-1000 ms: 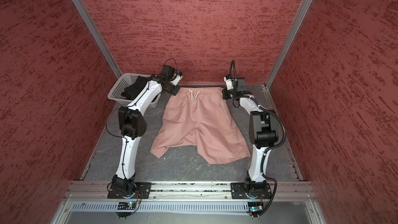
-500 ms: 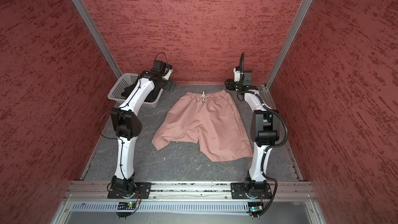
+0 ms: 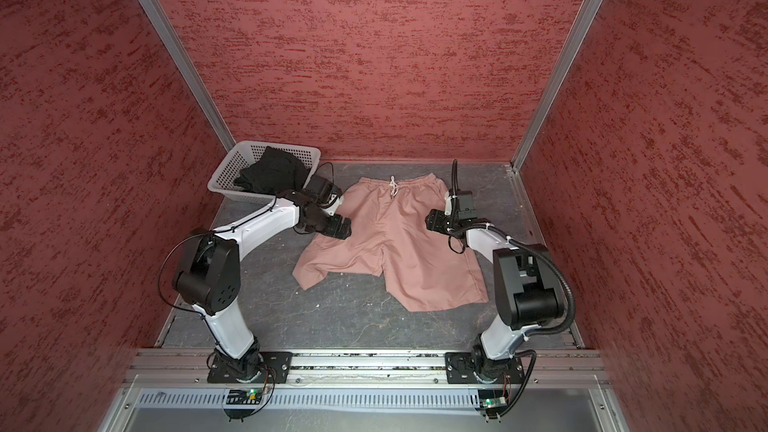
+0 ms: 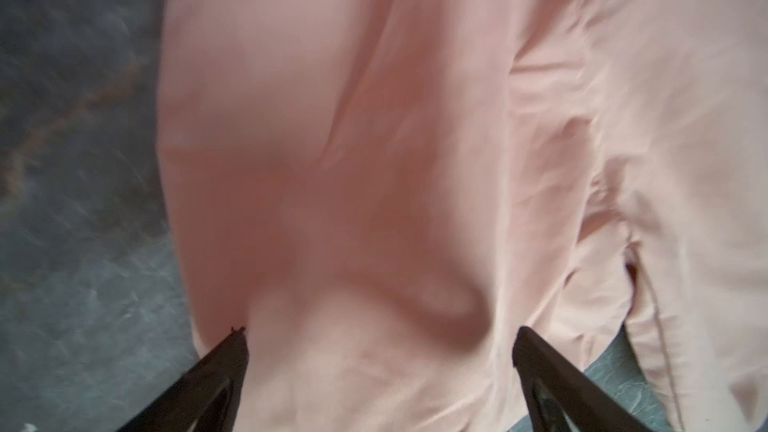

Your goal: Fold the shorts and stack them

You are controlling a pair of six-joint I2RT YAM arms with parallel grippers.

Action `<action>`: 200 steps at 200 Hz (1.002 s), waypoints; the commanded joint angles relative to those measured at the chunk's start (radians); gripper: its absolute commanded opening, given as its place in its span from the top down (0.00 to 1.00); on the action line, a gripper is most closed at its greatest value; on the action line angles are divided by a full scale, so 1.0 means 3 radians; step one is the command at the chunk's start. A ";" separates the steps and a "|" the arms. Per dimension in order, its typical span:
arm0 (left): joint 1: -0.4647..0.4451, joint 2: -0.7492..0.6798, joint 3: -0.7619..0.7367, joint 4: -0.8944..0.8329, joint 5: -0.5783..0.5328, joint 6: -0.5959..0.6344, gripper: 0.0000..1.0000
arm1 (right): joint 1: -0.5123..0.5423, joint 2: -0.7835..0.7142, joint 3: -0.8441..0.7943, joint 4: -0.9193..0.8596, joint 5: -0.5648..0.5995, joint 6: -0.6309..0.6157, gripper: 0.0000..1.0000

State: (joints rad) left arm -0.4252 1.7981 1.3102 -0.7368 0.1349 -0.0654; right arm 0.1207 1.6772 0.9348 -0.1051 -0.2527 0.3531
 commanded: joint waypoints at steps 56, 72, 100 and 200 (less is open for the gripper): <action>-0.0380 -0.0404 -0.0848 0.0403 0.0379 -0.0491 0.01 | -0.0044 0.1084 0.1008 0.0121 0.0151 -0.0008 0.29; -0.0513 -0.0492 -0.0996 0.0520 0.0537 -0.0646 0.01 | -0.0043 0.1386 0.1350 0.0069 0.0098 0.0014 0.29; -0.0884 -0.0561 -0.1038 0.0665 0.0746 -0.0912 0.01 | -0.0030 0.1989 0.2075 0.0005 -0.0214 0.0147 0.30; -0.1011 -0.0674 0.0229 0.0039 0.0366 -0.0574 0.01 | 0.0368 0.1607 0.2668 -0.0004 -0.0470 -0.0164 0.27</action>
State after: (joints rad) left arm -0.8719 1.6382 1.3365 -0.5812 0.3798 -0.3367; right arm 0.2440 2.4313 1.9236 -0.1802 -0.4095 0.3374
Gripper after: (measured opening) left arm 0.994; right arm 0.725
